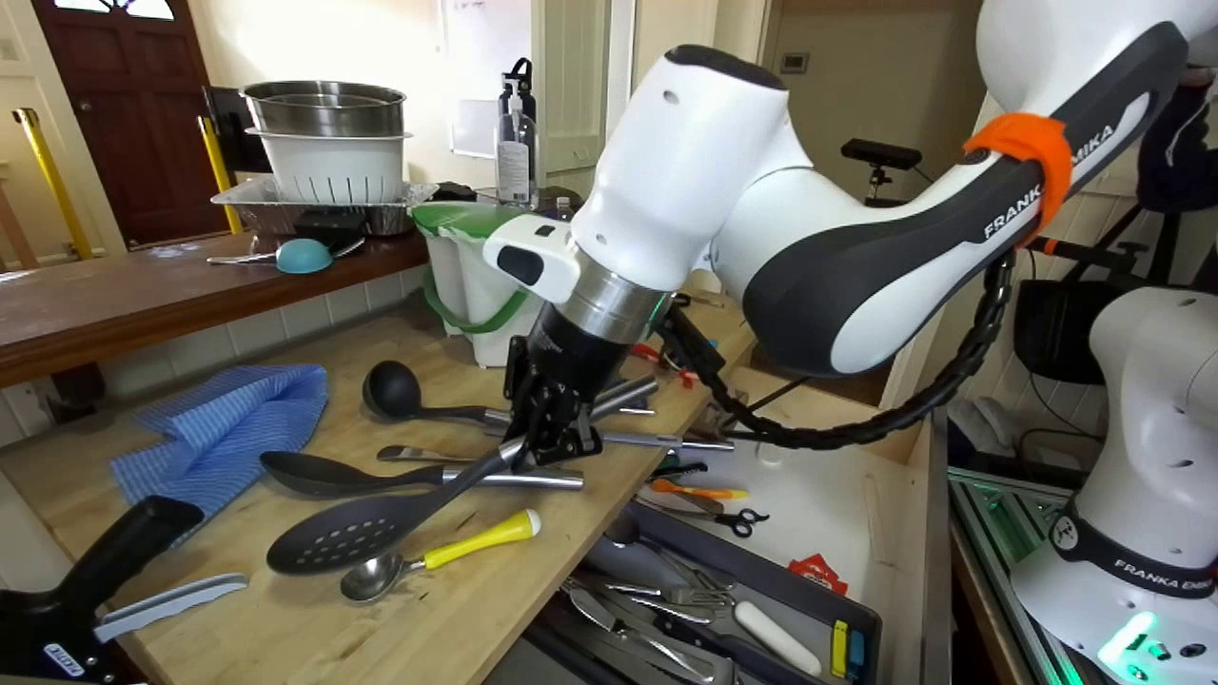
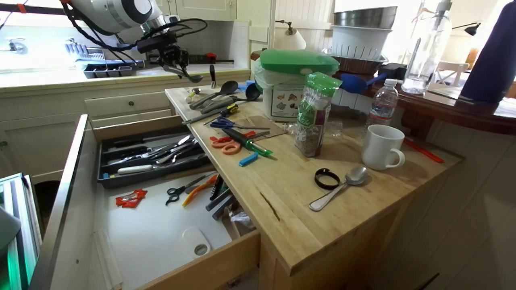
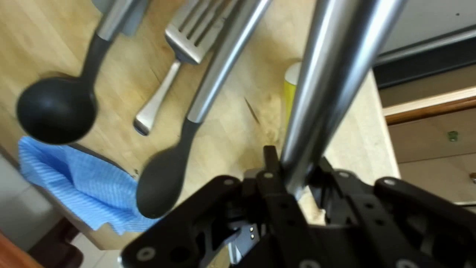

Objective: Remove one serving spoon from the drawer

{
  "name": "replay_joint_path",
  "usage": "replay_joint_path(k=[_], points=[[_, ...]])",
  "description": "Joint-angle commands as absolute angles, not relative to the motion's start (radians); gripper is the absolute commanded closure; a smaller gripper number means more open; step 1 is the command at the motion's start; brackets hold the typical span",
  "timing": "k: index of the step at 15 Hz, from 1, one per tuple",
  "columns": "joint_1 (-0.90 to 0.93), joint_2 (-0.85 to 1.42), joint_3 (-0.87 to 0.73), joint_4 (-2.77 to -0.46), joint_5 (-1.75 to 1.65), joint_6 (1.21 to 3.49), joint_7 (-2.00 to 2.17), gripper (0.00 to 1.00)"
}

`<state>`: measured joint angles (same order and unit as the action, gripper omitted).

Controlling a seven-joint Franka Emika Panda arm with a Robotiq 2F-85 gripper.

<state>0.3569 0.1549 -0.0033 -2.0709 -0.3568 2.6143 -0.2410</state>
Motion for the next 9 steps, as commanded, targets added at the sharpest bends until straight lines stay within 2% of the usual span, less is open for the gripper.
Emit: replay_joint_path(k=[1,5,6,9], points=[[0.456,0.091,-0.100,-2.095,-0.510,2.506,0.027,0.94],[0.487,0.152,-0.093,-2.050,-0.689,2.349,0.305,0.94],[0.403,0.167,0.000,-2.046,-0.732,2.348,0.338,0.94],[0.393,0.202,0.036,-2.042,-0.907,2.347,0.505,0.94]])
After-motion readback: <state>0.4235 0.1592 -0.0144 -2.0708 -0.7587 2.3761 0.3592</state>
